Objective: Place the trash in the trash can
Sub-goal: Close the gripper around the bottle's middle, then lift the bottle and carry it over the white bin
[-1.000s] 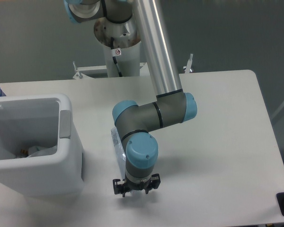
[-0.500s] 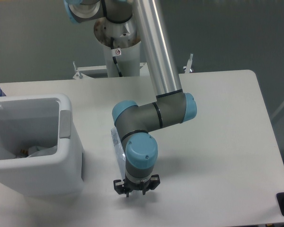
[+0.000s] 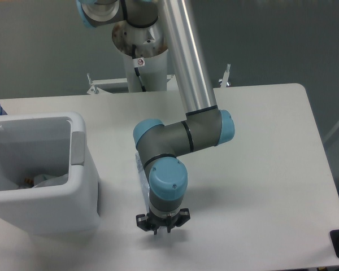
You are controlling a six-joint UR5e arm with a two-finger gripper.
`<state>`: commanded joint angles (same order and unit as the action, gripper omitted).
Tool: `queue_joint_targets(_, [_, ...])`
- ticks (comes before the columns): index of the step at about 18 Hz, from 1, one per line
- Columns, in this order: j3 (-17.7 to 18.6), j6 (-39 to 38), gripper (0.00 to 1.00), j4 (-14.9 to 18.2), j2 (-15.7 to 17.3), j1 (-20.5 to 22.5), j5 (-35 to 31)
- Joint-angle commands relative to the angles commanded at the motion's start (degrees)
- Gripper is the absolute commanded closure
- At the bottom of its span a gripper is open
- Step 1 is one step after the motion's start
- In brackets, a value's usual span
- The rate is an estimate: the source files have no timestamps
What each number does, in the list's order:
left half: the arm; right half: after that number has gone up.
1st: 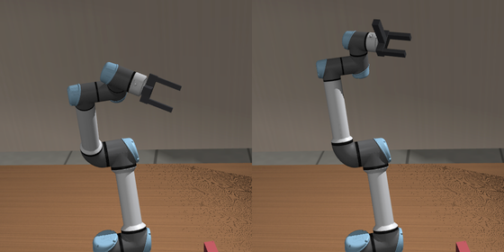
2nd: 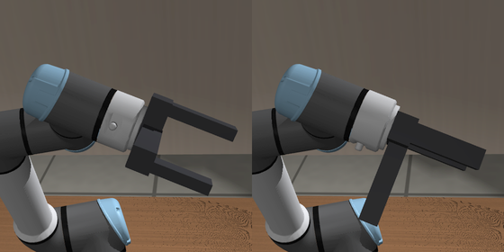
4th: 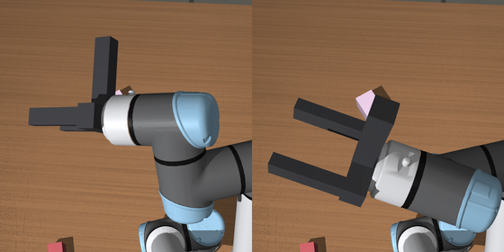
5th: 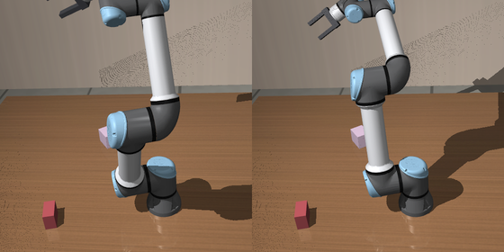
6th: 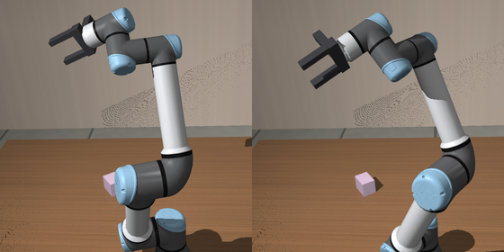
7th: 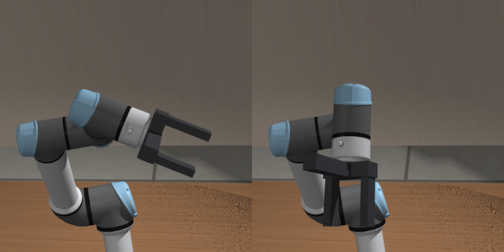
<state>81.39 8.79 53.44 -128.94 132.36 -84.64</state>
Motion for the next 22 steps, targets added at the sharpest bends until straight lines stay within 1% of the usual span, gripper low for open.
queue_joint_targets(2, [-0.44, 0.0, 0.68, -0.09, 0.18, 0.0, 0.09])
queue_joint_targets(4, [-1.66, 0.09, 0.69, 0.0, 0.27, 0.18, 0.26])
queue_joint_targets(6, [-2.11, 0.26, 0.76, 0.0, 1.31, 0.61, 0.35])
queue_joint_targets(12, [-2.2, 0.62, 0.77, 0.0, 2.64, 1.67, 0.53])
queue_joint_targets(14, [-2.9, 0.79, 0.77, -0.09, 2.99, 1.76, 0.44])
queue_joint_targets(15, [-4.03, 0.79, 0.77, -0.09, 4.12, 1.93, 0.44])
queue_joint_targets(17, [-7.8, 0.7, 0.77, -0.52, 5.8, 2.55, 0.53])
queue_joint_targets(20, [-13.87, 0.62, 0.77, -2.89, 6.85, 4.3, 1.84])
queue_joint_targets(22, [-14.85, 0.35, 0.77, -3.42, 8.69, 5.79, 4.29])
